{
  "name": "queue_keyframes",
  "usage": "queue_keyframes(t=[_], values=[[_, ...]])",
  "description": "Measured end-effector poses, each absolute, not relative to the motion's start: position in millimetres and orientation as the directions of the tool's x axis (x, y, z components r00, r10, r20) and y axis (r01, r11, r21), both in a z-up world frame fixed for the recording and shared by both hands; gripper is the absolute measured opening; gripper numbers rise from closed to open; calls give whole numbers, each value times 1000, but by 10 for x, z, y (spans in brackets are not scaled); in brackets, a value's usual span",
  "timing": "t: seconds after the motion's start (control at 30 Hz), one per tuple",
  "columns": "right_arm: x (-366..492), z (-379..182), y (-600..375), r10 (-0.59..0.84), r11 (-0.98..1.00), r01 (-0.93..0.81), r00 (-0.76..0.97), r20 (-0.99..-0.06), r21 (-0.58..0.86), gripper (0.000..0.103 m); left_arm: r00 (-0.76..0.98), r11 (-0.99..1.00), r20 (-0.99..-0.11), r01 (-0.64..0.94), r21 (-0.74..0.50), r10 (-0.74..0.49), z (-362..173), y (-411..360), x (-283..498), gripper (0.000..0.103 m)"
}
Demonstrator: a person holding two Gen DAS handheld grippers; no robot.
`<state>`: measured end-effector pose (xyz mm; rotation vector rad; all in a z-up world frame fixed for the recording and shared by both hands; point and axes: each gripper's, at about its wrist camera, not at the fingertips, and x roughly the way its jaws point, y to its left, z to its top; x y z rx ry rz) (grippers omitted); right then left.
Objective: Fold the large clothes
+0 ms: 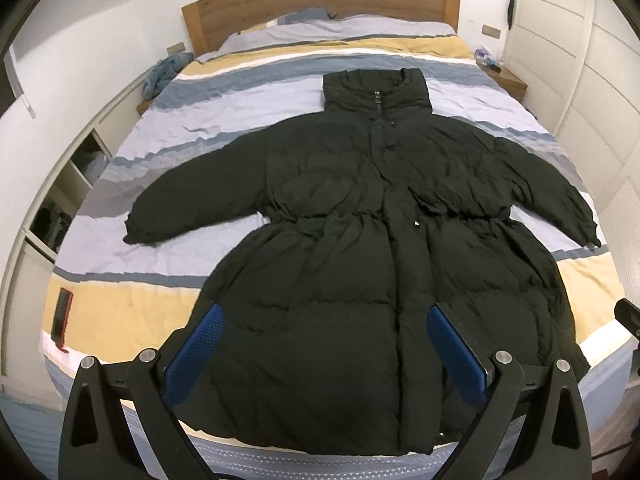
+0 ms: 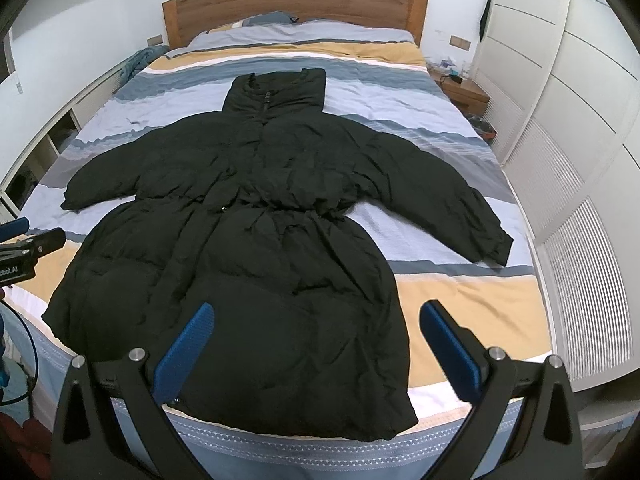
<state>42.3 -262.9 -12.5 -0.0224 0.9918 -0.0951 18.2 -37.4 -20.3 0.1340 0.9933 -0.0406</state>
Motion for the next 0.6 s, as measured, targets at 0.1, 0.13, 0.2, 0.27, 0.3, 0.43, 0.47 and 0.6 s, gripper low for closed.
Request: queue_keyframes(t=[0.1, 0.13, 0.2, 0.27, 0.3, 0.43, 0.47, 0.6], values=[[447, -135, -2615, -86, 996, 62, 539, -838, -62, 103, 549, 990, -835, 100, 104, 32, -211, -410, 187, 100], [452, -144, -2627, -84, 996, 61, 537, -839, -61, 103, 547, 990, -837, 102, 99, 28, -221, -414, 191, 100], [481, -173, -2597, -80, 997, 54, 528, -846, -60, 103, 541, 991, -841, 103, 91, 20, -242, -410, 203, 100], [508, -199, -2589, -77, 997, 51, 524, -848, -59, 103, 539, 991, -842, 100, 88, 20, -263, -401, 223, 100], [537, -219, -2590, -72, 997, 54, 522, -850, -52, 103, 536, 991, -844, 100, 87, 20, -273, -409, 238, 100], [616, -287, -2685, -70, 996, 90, 522, -850, -27, 103, 520, 992, -854, 112, 65, -3, -315, -429, 332, 100], [624, -298, -2704, -71, 995, 98, 521, -851, -23, 103, 519, 991, -855, 119, 65, -6, -322, -454, 366, 100], [734, -391, -2918, -69, 987, 159, 524, -849, 18, 103, 514, 989, -857, 137, 55, -23, -343, -550, 500, 100]])
